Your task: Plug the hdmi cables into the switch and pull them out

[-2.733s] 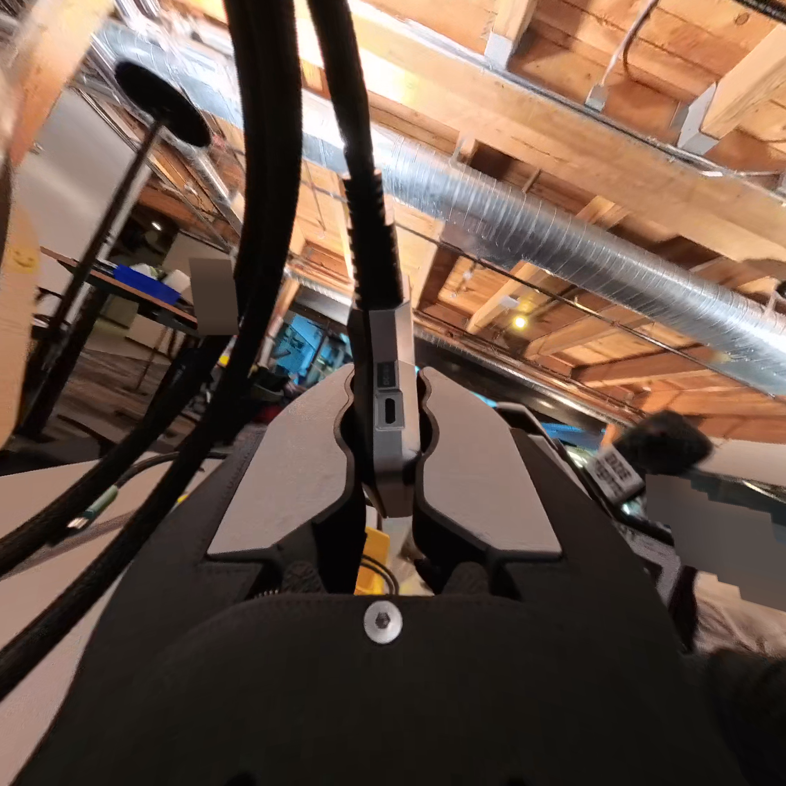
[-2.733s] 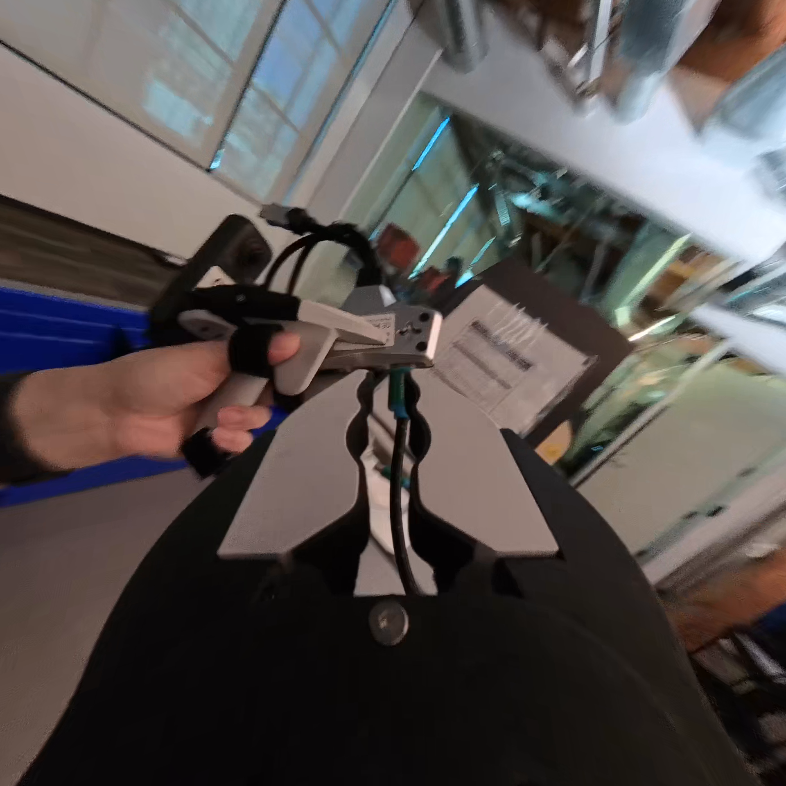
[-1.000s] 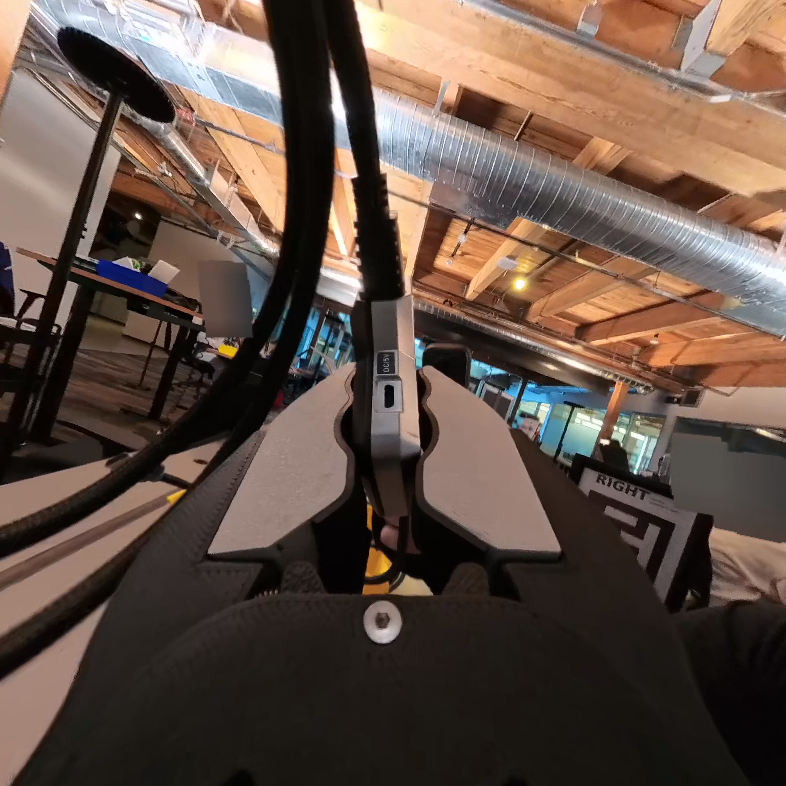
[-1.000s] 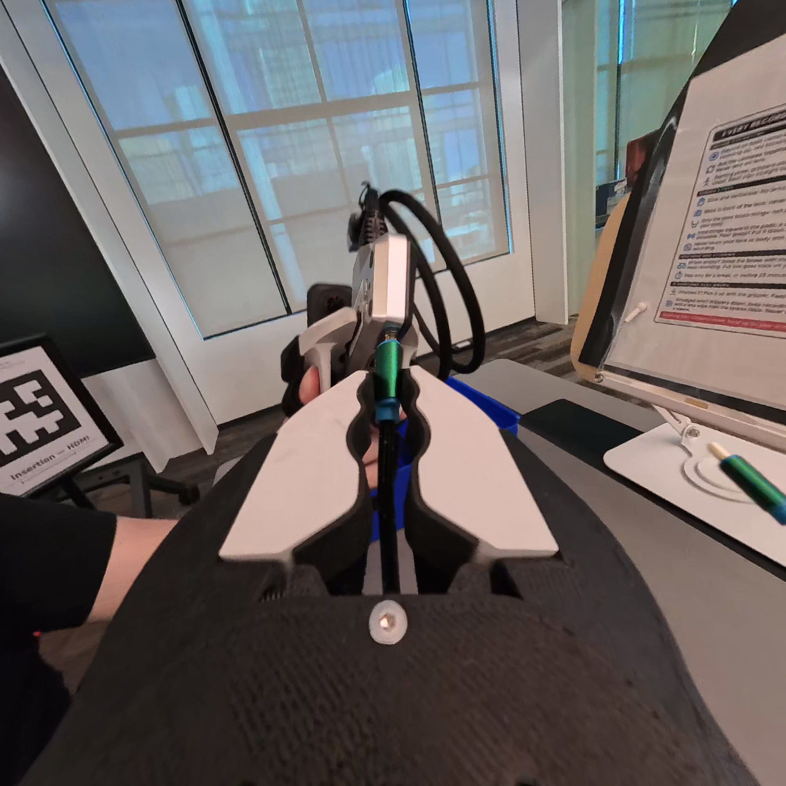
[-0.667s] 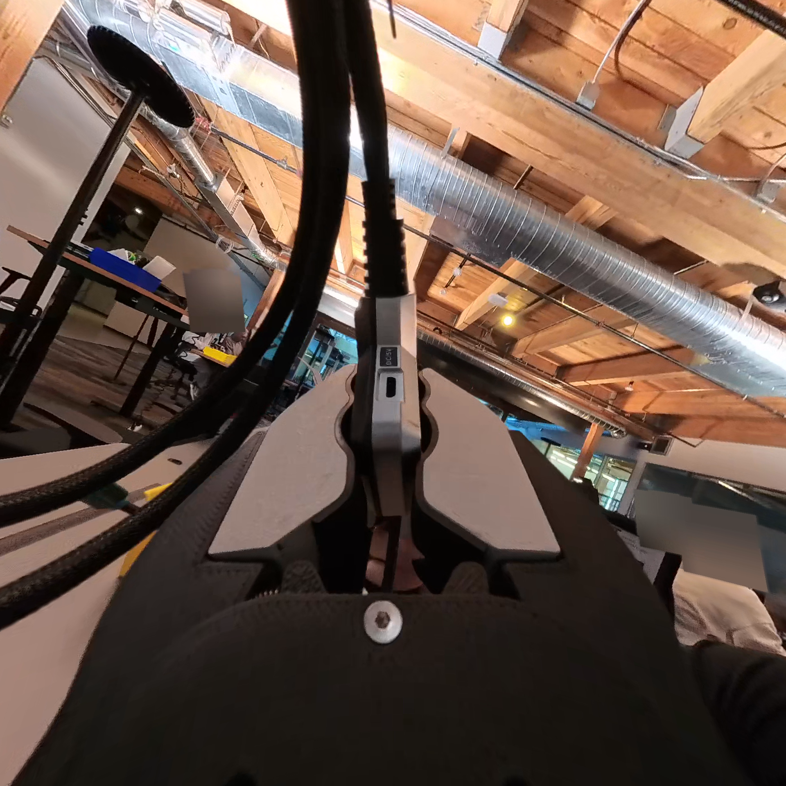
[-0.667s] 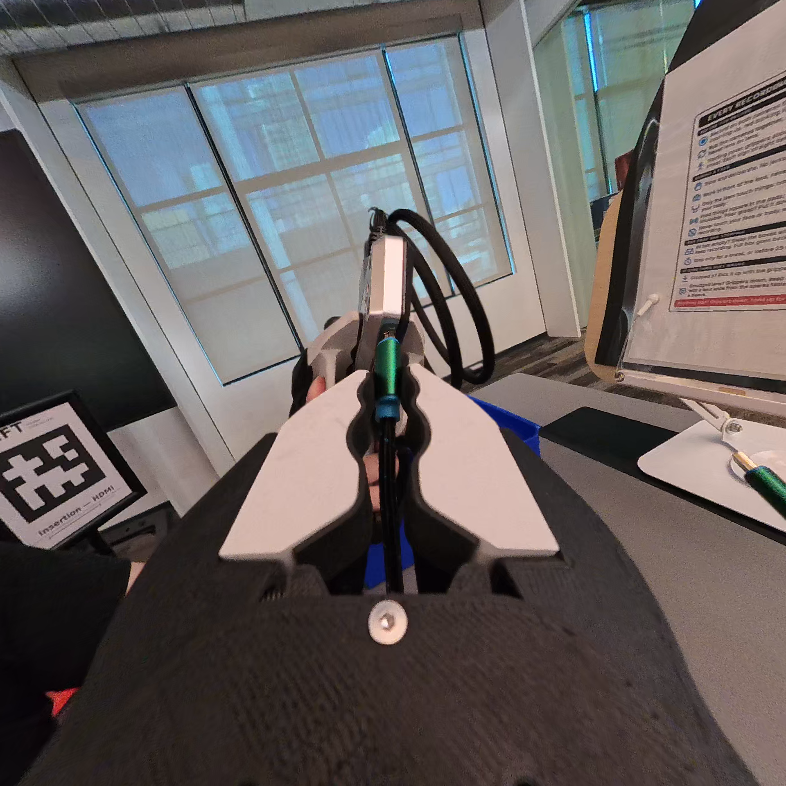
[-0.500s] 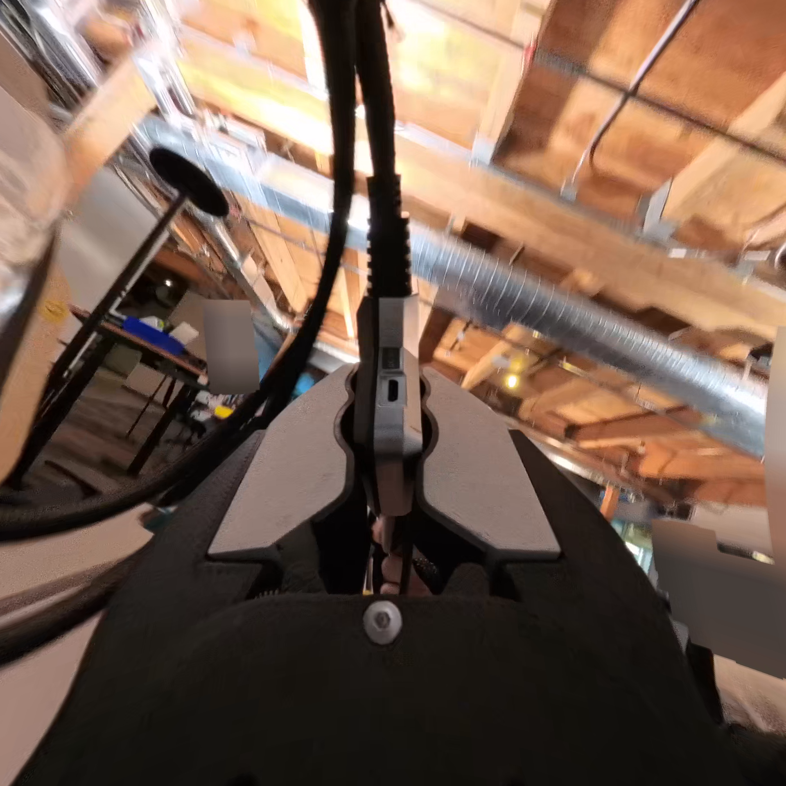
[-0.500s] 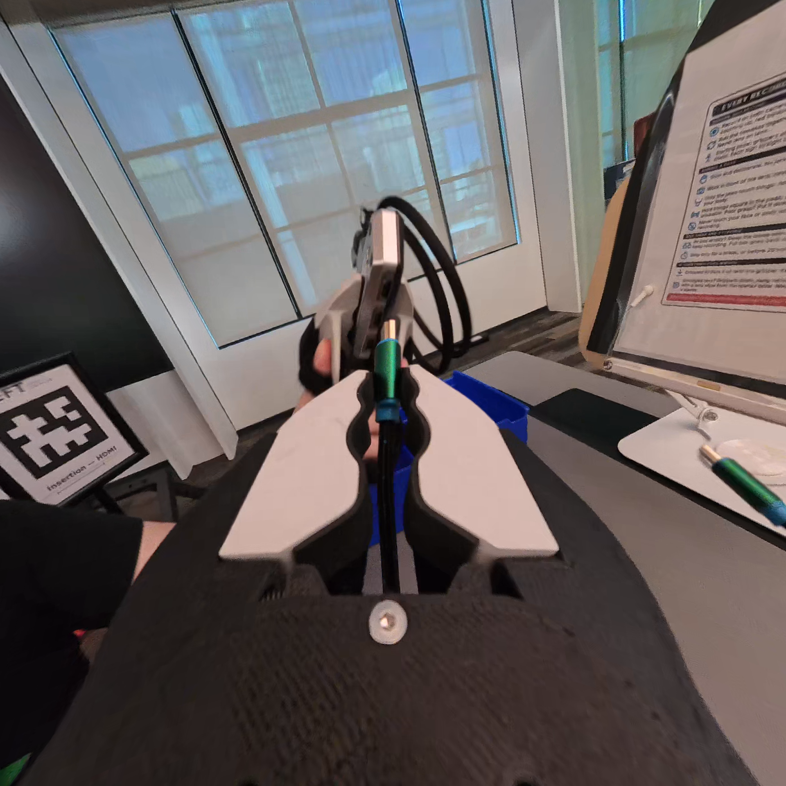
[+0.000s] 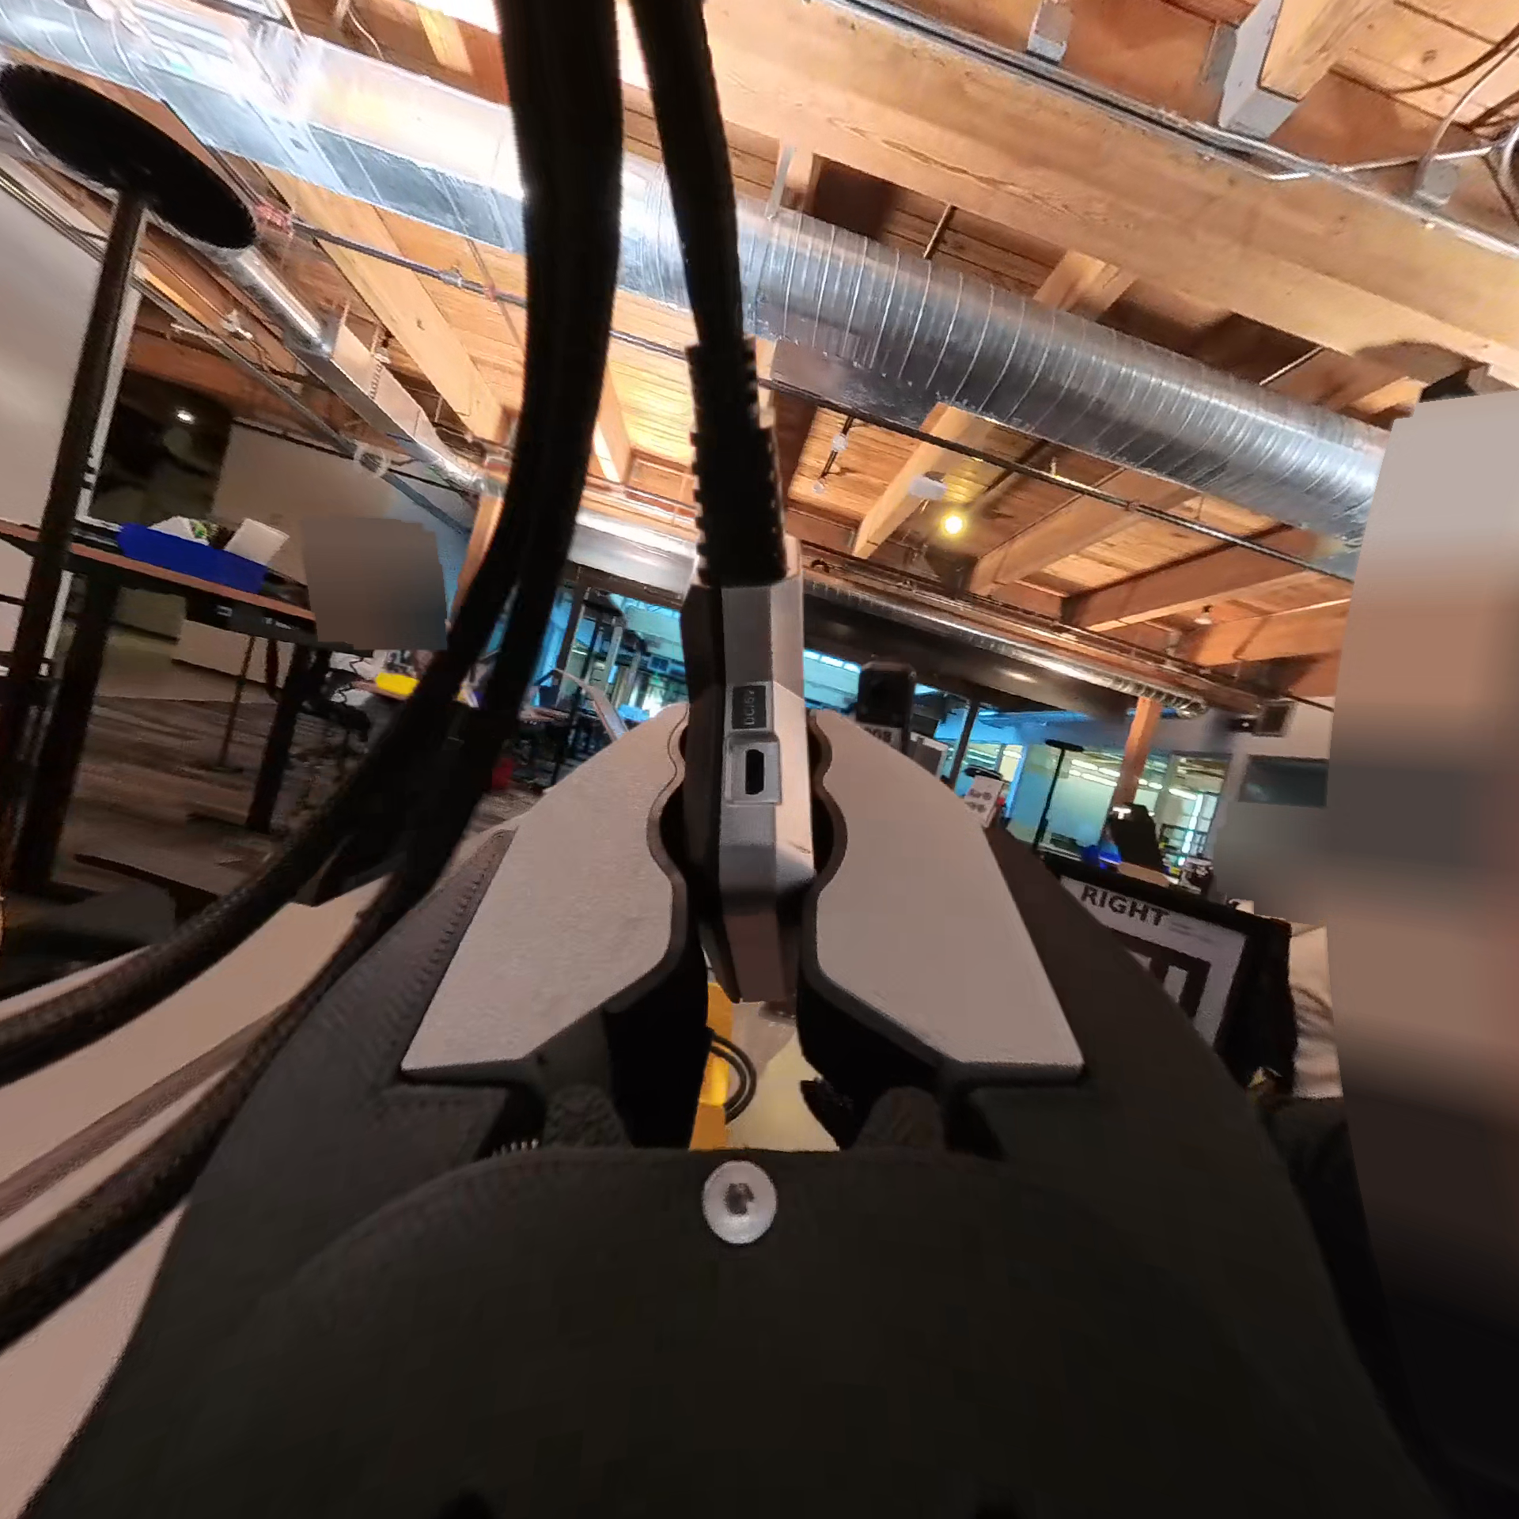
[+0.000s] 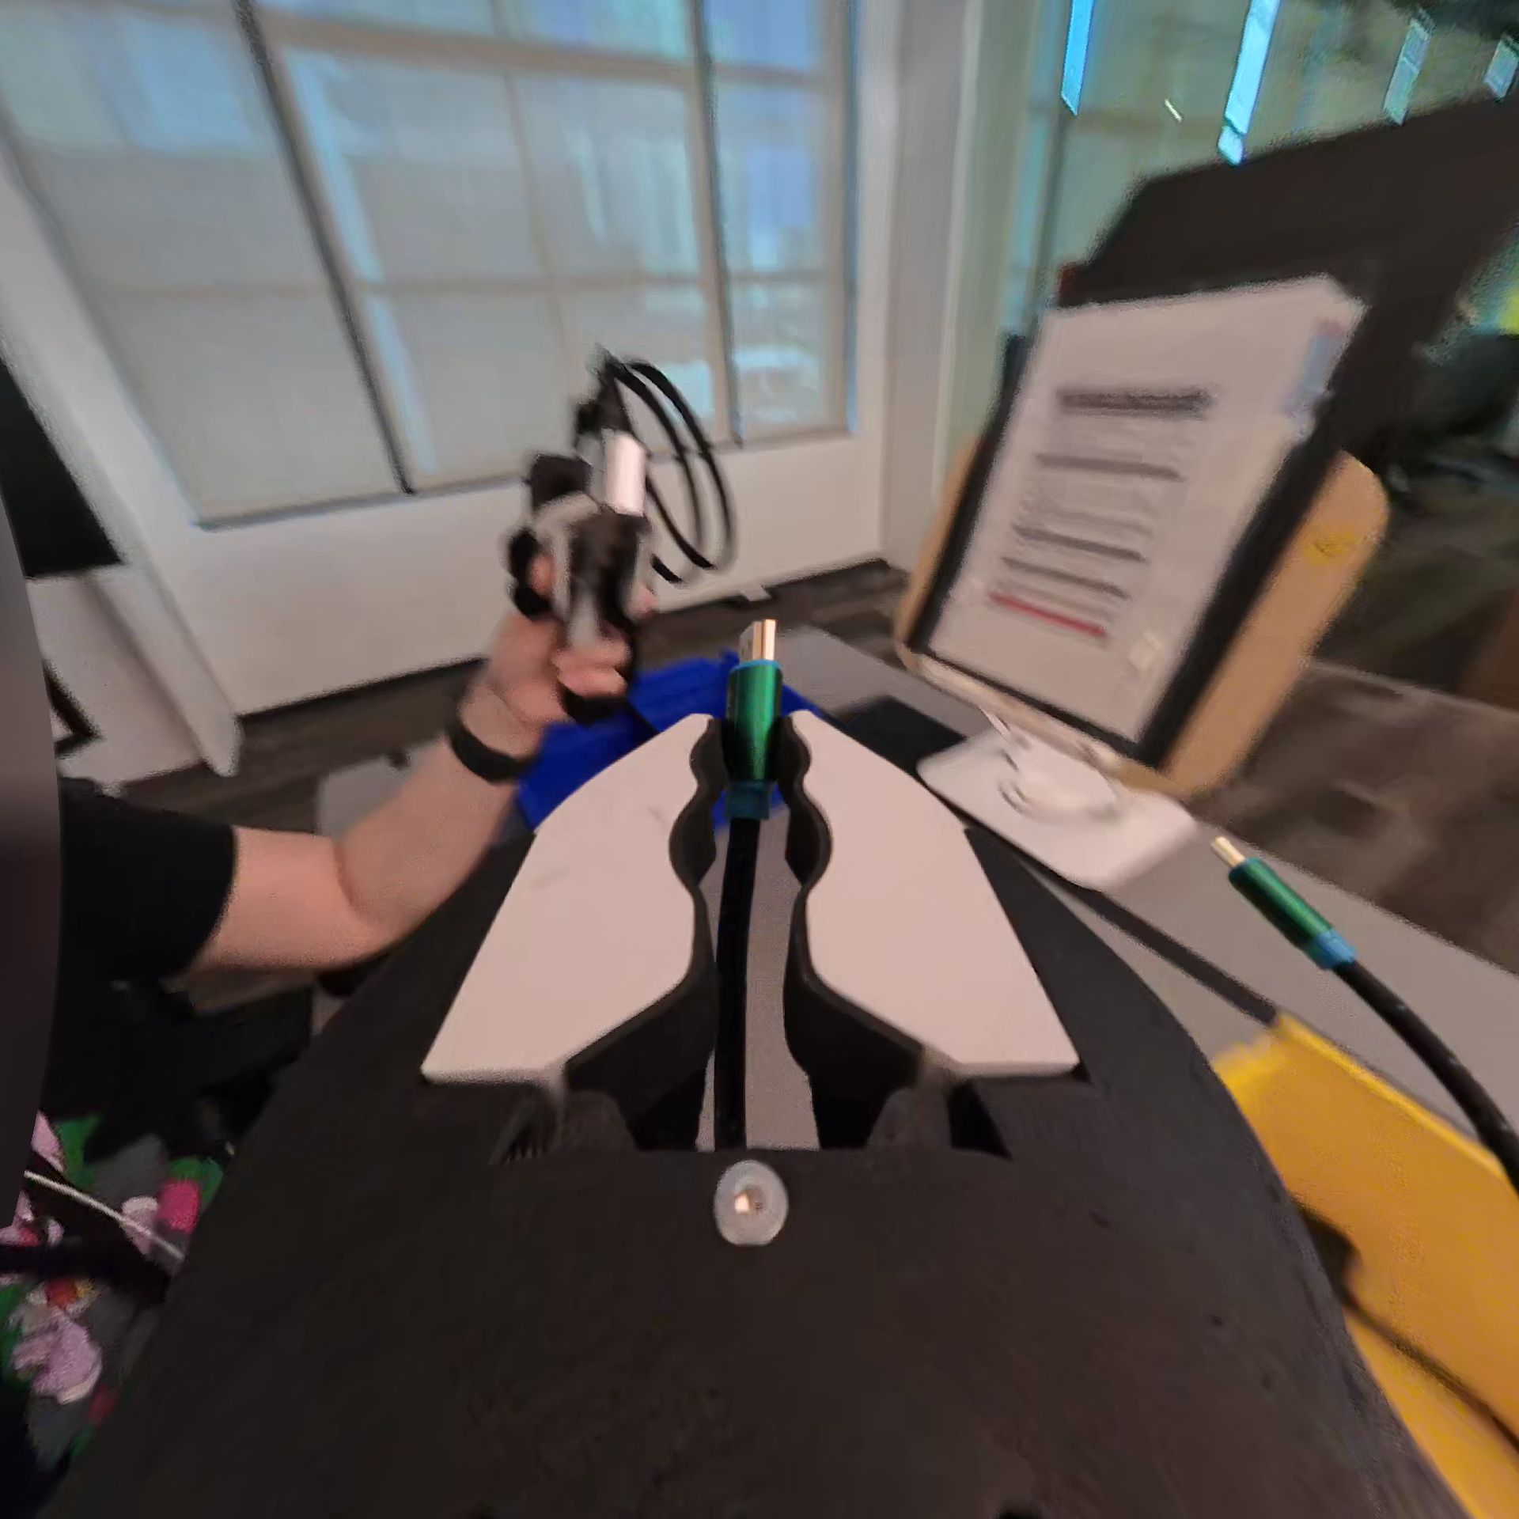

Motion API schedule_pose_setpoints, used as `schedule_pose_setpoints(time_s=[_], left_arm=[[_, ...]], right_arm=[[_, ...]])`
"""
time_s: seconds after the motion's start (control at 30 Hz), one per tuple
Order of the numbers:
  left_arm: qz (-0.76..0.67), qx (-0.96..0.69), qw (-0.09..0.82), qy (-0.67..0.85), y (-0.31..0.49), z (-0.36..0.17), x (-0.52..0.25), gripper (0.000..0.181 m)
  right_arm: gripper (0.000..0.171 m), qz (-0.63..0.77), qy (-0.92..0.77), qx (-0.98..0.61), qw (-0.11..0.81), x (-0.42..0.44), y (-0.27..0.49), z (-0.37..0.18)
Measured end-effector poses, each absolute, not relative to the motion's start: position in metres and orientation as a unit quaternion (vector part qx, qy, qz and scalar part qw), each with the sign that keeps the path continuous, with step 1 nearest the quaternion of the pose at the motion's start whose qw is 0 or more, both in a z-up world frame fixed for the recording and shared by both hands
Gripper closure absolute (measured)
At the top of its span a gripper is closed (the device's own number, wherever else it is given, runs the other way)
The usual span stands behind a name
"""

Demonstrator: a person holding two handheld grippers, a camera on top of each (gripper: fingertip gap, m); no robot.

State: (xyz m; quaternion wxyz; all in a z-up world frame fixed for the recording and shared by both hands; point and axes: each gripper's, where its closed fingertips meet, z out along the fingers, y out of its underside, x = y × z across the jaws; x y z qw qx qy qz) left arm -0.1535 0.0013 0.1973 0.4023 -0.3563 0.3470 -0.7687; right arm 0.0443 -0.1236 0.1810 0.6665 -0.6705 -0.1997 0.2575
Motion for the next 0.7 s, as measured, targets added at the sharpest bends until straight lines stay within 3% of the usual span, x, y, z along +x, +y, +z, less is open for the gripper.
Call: schedule_pose_setpoints(time_s=[0.03,0.23,0.43,0.7], left_arm=[[-0.773,-0.354,0.398,0.345,0.001,0.198,-0.154,0.16],[-0.786,-0.356,0.38,0.333,0.007,0.195,-0.153,0.159],[-0.79,-0.355,0.373,0.332,0.007,0.195,-0.153,0.16],[-0.796,-0.352,0.361,0.335,0.002,0.194,-0.149,0.16]], right_arm=[[0.158,0.241,-0.184,-0.7,0.647,0.06,-0.126,0.167],[0.157,0.272,-0.169,-0.813,0.486,0.112,-0.146,0.072],[0.158,0.306,-0.196,-0.85,0.38,0.127,-0.144,0.005],[0.157,0.401,-0.342,-0.79,0.313,0.08,-0.165,-0.004]])
